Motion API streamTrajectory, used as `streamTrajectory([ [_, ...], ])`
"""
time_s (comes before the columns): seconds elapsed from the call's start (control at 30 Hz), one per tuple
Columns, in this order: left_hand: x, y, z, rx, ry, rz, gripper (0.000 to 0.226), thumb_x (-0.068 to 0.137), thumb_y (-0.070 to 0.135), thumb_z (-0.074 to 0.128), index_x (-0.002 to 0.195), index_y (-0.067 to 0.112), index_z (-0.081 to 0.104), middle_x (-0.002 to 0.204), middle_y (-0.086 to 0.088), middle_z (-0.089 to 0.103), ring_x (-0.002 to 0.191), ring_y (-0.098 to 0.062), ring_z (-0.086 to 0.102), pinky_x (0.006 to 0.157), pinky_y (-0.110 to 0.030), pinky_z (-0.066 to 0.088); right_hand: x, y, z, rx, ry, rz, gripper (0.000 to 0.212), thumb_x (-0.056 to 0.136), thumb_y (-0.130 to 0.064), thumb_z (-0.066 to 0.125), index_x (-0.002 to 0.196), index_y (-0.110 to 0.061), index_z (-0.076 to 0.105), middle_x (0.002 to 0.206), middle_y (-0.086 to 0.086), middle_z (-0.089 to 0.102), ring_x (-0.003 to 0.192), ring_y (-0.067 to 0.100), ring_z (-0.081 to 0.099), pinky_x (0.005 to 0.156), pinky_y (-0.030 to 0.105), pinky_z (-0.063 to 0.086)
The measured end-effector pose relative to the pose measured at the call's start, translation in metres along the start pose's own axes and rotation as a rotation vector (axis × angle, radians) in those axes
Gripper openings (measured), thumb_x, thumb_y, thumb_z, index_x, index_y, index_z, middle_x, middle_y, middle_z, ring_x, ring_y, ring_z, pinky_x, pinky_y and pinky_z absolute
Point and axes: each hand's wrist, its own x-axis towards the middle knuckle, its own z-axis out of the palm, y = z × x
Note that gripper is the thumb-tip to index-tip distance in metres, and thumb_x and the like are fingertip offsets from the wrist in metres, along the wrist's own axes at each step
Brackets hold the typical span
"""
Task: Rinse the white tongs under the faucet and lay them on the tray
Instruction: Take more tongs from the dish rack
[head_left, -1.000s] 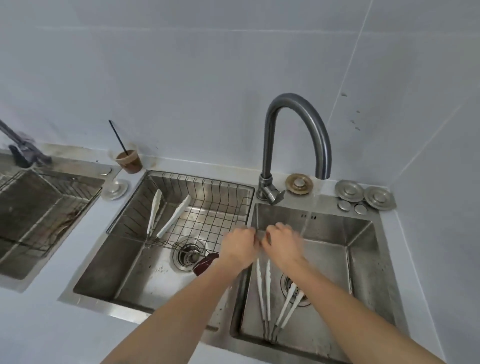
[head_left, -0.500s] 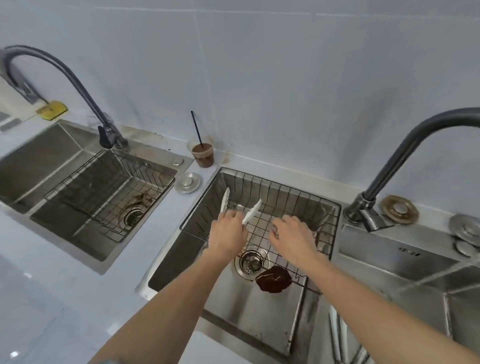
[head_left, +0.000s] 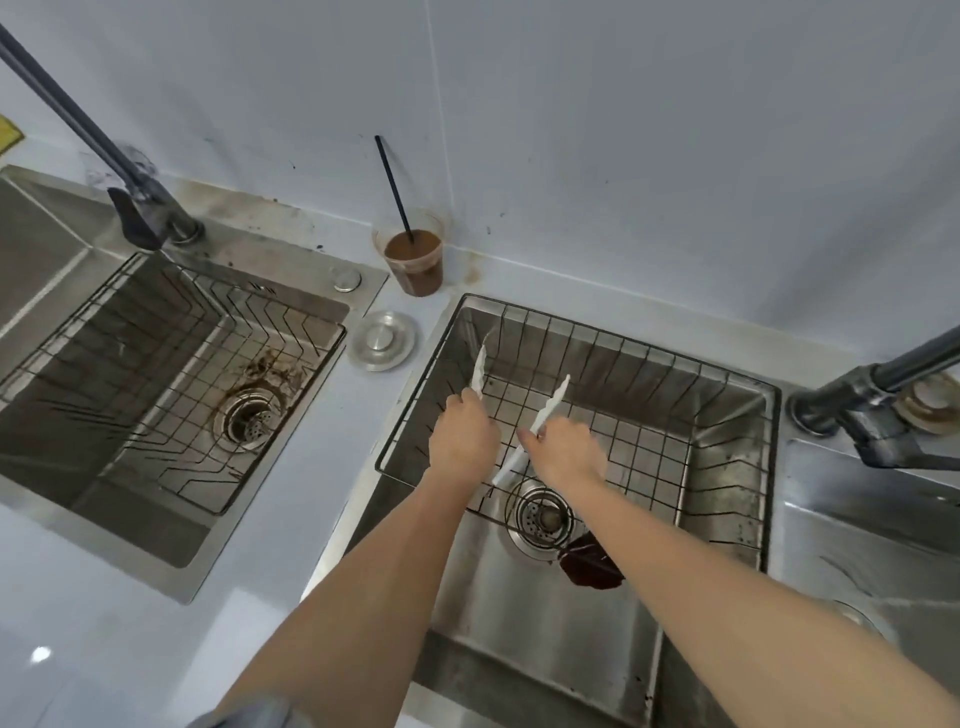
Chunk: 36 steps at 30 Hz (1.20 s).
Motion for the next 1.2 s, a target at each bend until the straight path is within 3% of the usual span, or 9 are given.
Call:
streamTrajectory([
  [0.2, 0.006, -0.001, 0.005, 0.009, 0.031, -0.033, 0.023, 0.092, 0.005, 0.046, 0.115, 0.001, 0.051, 0.112, -0.018, 0.061, 0.103, -0.034, 0.059, 0.079, -0.038, 0.044, 0.004, -0.005, 0.012, 0.199, -0.002, 0.146, 0.032, 0.092, -0.036, 0.052, 0.101, -0.009, 0.067, 0.099, 0.011, 0.065, 0.082, 0.025, 0.060, 0.060, 0.028, 0.041],
  [0.37, 0.005, 0.007, -0.008, -0.098, 0.042, -0.017, 0.024, 0.089, 0.000, 0.046, 0.109, 0.003, 0.059, 0.104, -0.017, 0.065, 0.094, -0.034, 0.060, 0.075, -0.037, 0.044, 0.001, -0.011, 0.007, 0.365, 0.011, 0.167, 0.020, 0.091, -0.024, 0.053, 0.092, -0.010, 0.066, 0.095, 0.011, 0.067, 0.063, 0.013, 0.050, 0.044, 0.020, 0.033],
  [0.5, 0.001, 0.015, -0.027, -0.126, 0.060, 0.023, 0.019, 0.089, 0.003, 0.049, 0.100, 0.004, 0.064, 0.097, -0.015, 0.069, 0.092, -0.031, 0.062, 0.073, -0.035, 0.047, -0.008, -0.014, 0.001, 0.648, 0.030, 0.229, 0.015, 0.091, -0.014, 0.054, 0.099, -0.005, 0.062, 0.098, 0.017, 0.067, 0.086, 0.028, 0.067, 0.073, 0.039, 0.058],
  [0.63, -0.015, 0.025, -0.045, -0.220, 0.129, 0.076, 0.020, 0.088, 0.008, 0.053, 0.100, 0.007, 0.069, 0.094, -0.009, 0.071, 0.088, -0.026, 0.064, 0.080, -0.039, 0.052, -0.025, -0.013, -0.014, 0.991, 0.021, 0.242, 0.008, 0.092, -0.009, 0.053, 0.099, -0.008, 0.057, 0.091, 0.013, 0.065, 0.068, 0.018, 0.066, 0.050, 0.020, 0.056],
  [0.7, -0.029, 0.031, -0.053, -0.277, 0.164, 0.110, 0.018, 0.087, 0.009, 0.054, 0.095, 0.006, 0.069, 0.088, -0.009, 0.071, 0.086, -0.026, 0.063, 0.078, -0.037, 0.051, -0.038, -0.006, -0.025, 1.093, 0.029, 0.231, 0.013, 0.092, -0.009, 0.055, 0.105, -0.007, 0.057, 0.094, 0.014, 0.066, 0.072, 0.020, 0.068, 0.054, 0.023, 0.058],
  [0.9, -0.092, 0.066, -0.045, -0.408, 0.175, 0.157, 0.023, 0.088, 0.010, 0.058, 0.109, 0.014, 0.067, 0.098, -0.002, 0.068, 0.088, -0.015, 0.063, 0.076, -0.021, 0.044, -0.092, 0.043, -0.056, 1.243, 0.043, 0.152, 0.009, 0.092, -0.008, 0.054, 0.096, -0.013, 0.059, 0.097, 0.016, 0.066, 0.086, 0.031, 0.068, 0.079, 0.044, 0.059],
  [1.0, -0.127, 0.090, -0.023, -0.484, 0.154, 0.210, 0.020, 0.086, 0.003, 0.058, 0.097, 0.017, 0.067, 0.082, 0.009, 0.064, 0.074, -0.007, 0.059, 0.061, -0.005, 0.041, -0.118, 0.086, -0.070, 1.261, 0.060, 0.119, 0.008, 0.093, -0.010, 0.055, 0.098, -0.013, 0.060, 0.096, 0.014, 0.065, 0.081, 0.023, 0.066, 0.075, 0.038, 0.060],
  [1.1, -0.159, 0.118, 0.002, -0.582, 0.117, 0.237, 0.024, 0.086, 0.000, 0.057, 0.097, 0.020, 0.063, 0.079, 0.014, 0.058, 0.071, -0.003, 0.056, 0.060, 0.000, 0.041, -0.141, 0.132, -0.085, 1.290, 0.112, 0.123, 0.015, 0.092, -0.011, 0.056, 0.107, -0.015, 0.058, 0.092, 0.009, 0.064, 0.074, 0.017, 0.066, 0.061, 0.026, 0.059],
  [1.2, -0.190, 0.150, 0.029, -0.617, 0.102, 0.287, 0.025, 0.087, 0.003, 0.059, 0.094, 0.027, 0.058, 0.083, 0.010, 0.061, 0.071, 0.000, 0.057, 0.059, -0.003, 0.041, -0.161, 0.176, -0.100, 1.301, 0.145, 0.122, 0.015, 0.093, -0.012, 0.056, 0.107, -0.015, 0.057, 0.090, 0.007, 0.065, 0.080, 0.020, 0.066, 0.068, 0.032, 0.059],
])
